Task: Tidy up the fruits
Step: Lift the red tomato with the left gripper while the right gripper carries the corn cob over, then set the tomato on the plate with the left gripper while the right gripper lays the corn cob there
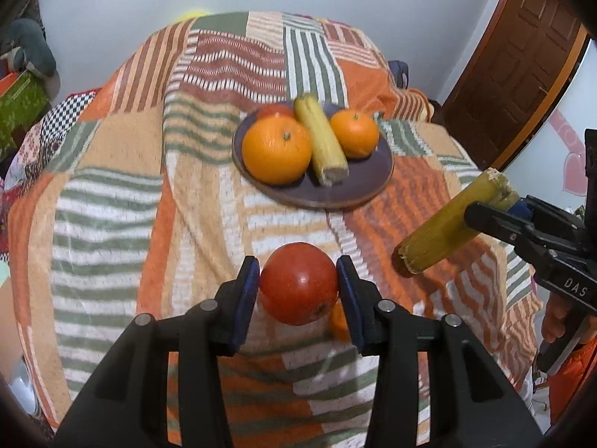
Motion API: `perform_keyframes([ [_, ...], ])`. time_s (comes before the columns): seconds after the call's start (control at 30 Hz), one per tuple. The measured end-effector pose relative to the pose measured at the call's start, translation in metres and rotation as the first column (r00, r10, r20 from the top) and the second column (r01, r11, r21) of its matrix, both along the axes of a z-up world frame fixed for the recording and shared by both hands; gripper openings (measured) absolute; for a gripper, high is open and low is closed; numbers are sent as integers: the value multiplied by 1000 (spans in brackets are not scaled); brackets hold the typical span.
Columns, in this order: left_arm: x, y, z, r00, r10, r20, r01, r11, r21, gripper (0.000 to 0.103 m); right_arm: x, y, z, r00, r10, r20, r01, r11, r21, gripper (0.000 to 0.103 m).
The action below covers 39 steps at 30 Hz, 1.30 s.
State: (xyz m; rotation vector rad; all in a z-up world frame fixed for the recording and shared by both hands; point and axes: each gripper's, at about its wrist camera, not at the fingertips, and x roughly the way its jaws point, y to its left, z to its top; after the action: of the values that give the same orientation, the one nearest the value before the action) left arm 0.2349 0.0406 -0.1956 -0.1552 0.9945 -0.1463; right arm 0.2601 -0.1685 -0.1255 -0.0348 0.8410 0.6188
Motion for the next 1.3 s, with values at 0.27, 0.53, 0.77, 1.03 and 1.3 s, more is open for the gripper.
perform_keyframes([
  [0.27, 36, -9, 5, 1000, -10, 29, 10, 1000, 4, 42, 19, 3, 15, 999, -9, 45, 8, 1000, 16, 35],
  [0.53, 70, -14, -10, 1000, -16, 13, 16, 1000, 15, 42, 43, 15, 13, 998, 0, 56, -1, 1000, 15, 35],
  [0.77, 90, -23, -23, 1000, -28, -7, 29, 999, 42, 42, 70, 26, 0, 999, -11, 40, 11, 1000, 4, 35],
  [1.03, 97, -27, -28, 999, -35, -9, 36, 998, 48, 42, 88, 39, -7, 999, -16, 36, 16, 1000, 1, 35],
  [1.3, 99, -26, -26, 1000, -27, -2, 27, 997, 66, 60, 94, 44, -20, 1000, -15, 22, 16, 999, -47, 35],
])
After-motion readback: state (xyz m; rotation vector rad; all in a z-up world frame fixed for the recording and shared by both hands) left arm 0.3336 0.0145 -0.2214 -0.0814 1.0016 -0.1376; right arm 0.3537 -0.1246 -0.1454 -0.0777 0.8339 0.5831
